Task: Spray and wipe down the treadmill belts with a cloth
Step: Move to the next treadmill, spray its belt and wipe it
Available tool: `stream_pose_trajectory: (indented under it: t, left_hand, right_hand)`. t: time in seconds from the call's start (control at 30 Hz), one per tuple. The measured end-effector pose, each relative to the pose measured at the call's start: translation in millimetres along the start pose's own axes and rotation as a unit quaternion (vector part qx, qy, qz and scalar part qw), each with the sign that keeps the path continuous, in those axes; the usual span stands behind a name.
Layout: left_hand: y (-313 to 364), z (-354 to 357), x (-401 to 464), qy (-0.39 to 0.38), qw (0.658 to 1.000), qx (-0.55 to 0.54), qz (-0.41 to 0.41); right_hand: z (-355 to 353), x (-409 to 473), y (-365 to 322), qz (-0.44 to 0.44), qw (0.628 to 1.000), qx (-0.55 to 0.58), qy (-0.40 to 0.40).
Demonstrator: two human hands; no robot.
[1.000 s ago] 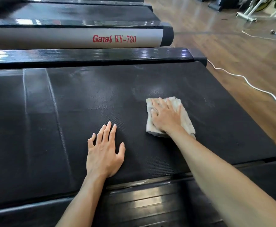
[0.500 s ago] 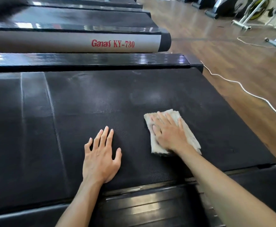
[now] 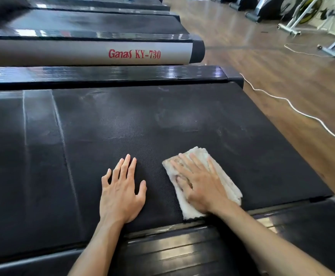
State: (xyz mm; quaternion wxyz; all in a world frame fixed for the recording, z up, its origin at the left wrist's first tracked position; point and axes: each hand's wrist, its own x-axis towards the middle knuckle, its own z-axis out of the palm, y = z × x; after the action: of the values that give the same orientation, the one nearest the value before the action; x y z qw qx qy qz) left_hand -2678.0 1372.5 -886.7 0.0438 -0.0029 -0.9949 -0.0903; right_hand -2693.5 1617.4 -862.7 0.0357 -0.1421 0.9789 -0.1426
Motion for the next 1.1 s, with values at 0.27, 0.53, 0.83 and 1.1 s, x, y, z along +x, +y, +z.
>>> stream_pose_trajectory:
  t: [0.27,0.53,0.83,1.1]
  left_hand:
    - [-0.7,2.7,1.5,-0.003,1.0,0.003,-0.002]
    - [-1.6,2.2,0.4,0.002,1.0,-0.005,-0.004]
    - [-1.0,0.8,0.7,-0.007,1.0,-0.012,0.002]
    - [-0.6,0.4,0.1,-0.004,1.0,-0.017,0.002]
  right_hand:
    - [0.4,73.0,-1.2,0.077,0.996,-0.034,0.021]
    - [4.9,-16.7,-8.8,-0.037,0.999,0.012,-0.008]
    - [5.2,53.3,-13.1,0.073,0.996,-0.001,0.041]
    - [5.5,-14.4,-0.5,-0.031,0.999,0.011,-0.005]
